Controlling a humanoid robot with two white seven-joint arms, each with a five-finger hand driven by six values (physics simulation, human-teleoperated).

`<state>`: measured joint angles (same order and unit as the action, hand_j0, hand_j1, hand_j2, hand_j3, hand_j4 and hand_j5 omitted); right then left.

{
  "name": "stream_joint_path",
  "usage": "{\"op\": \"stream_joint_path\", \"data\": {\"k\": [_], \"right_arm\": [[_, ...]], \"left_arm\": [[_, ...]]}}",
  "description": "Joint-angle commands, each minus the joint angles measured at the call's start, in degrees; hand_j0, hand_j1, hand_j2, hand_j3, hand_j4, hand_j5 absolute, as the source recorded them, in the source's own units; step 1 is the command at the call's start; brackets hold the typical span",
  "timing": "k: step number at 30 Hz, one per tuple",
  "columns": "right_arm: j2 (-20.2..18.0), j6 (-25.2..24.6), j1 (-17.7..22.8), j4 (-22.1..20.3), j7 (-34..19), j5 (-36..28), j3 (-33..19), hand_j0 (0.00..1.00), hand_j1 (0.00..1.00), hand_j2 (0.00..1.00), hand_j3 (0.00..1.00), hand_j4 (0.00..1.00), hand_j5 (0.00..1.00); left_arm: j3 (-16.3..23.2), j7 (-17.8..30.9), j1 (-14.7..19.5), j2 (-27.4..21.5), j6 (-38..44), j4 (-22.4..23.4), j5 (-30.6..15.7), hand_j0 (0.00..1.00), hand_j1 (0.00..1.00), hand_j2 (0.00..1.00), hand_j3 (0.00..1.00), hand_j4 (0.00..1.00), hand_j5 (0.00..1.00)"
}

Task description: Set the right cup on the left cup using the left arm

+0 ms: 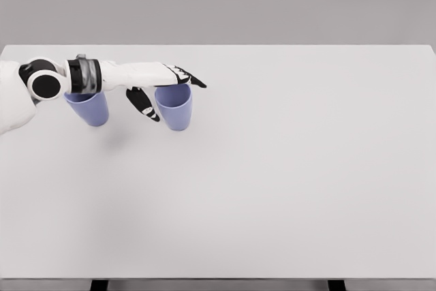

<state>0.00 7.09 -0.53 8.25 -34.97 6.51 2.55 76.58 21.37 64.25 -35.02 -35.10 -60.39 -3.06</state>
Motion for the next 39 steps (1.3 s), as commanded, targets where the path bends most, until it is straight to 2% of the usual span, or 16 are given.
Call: {"op": "stream_joint_path", "data": {"k": [1,2,3,7,9,10,15,19,21,25,27,32,36,39], "right_arm": [[0.00,0.03,0.00,0.10,-0.03,0.08,0.00,1.00,1.00,1.00,1.00,1.00,1.00],[0.00,0.03,0.00,0.01,-0.03,0.08,0.00,1.00,1.00,1.00,1.00,1.00,1.00],[0.00,0.03,0.00,0.01,-0.03,0.08,0.00,1.00,1.00,1.00,1.00,1.00,1.00],[0.00,0.03,0.00,0.01,-0.03,0.08,0.00,1.00,1.00,1.00,1.00,1.00,1.00],[0.00,0.03,0.00,0.01,-0.03,0.08,0.00,1.00,1.00,1.00,1.00,1.00,1.00],[0.00,0.03,0.09,0.01,-0.03,0.08,0.00,1.00,1.00,1.00,1.00,1.00,1.00],[0.00,0.03,0.09,0.01,-0.03,0.08,0.00,1.00,1.00,1.00,1.00,1.00,1.00],[0.00,0.03,0.00,0.01,-0.03,0.08,0.00,1.00,1.00,1.00,1.00,1.00,1.00],[0.00,0.03,0.00,0.01,-0.03,0.08,0.00,1.00,1.00,1.00,1.00,1.00,1.00],[0.00,0.03,0.00,0.01,-0.03,0.08,0.00,1.00,1.00,1.00,1.00,1.00,1.00],[0.00,0.03,0.09,0.01,-0.03,0.08,0.00,1.00,1.00,1.00,1.00,1.00,1.00],[0.00,0.03,0.00,0.01,-0.03,0.08,0.00,1.00,1.00,1.00,1.00,1.00,1.00],[0.00,0.03,0.00,0.01,-0.03,0.08,0.00,1.00,1.00,1.00,1.00,1.00,1.00],[0.00,0.03,0.00,0.01,-0.03,0.08,0.00,1.00,1.00,1.00,1.00,1.00,1.00]], "left_arm": [[-0.12,-0.01,0.00,0.04,0.10,0.10,-0.37,1.00,1.00,1.00,1.00,1.00,1.00],[-0.21,-0.10,-0.27,0.04,0.10,0.01,-0.37,0.97,0.97,0.97,0.97,0.97,0.97],[-0.82,-0.10,-0.35,-0.05,0.10,-0.08,-0.37,0.89,0.89,0.89,0.89,0.89,0.89],[-0.82,0.08,-0.88,-0.14,0.10,-0.16,-0.28,0.82,0.82,0.82,0.82,0.82,0.82],[-0.82,0.08,-0.88,-0.40,0.10,-0.16,-0.28,0.75,0.75,0.75,0.75,0.75,0.75],[-0.91,0.17,-0.88,-0.58,0.10,-0.16,-0.37,0.69,0.69,0.69,0.69,0.69,0.69],[-2.23,0.52,-1.41,-0.75,0.10,-0.16,-0.37,0.58,0.58,0.58,0.58,0.58,0.58],[-2.41,0.52,-1.14,-0.84,0.10,-0.69,-0.54,0.55,0.55,0.55,0.55,0.55,0.55],[-2.49,0.43,-0.79,-0.84,0.10,-0.95,-0.63,0.49,0.49,0.49,0.49,0.49,0.49],[-2.49,0.52,0.52,-2.86,0.10,-3.85,-0.98,0.47,0.47,0.47,0.47,0.47,0.47],[-2.49,0.52,1.58,-5.23,0.10,-6.23,-1.33,0.46,0.46,0.46,0.46,0.46,0.46],[-2.49,0.69,4.04,-13.32,0.10,-14.58,-5.90,0.45,0.45,0.45,0.45,0.45,0.45],[-2.49,0.69,5.54,-17.45,0.10,-18.09,-7.49,0.45,0.45,0.45,0.45,0.45,0.45],[-2.49,0.69,6.77,-19.73,0.10,-19.06,-7.92,0.45,0.45,0.45,0.45,0.45,0.45]]}}
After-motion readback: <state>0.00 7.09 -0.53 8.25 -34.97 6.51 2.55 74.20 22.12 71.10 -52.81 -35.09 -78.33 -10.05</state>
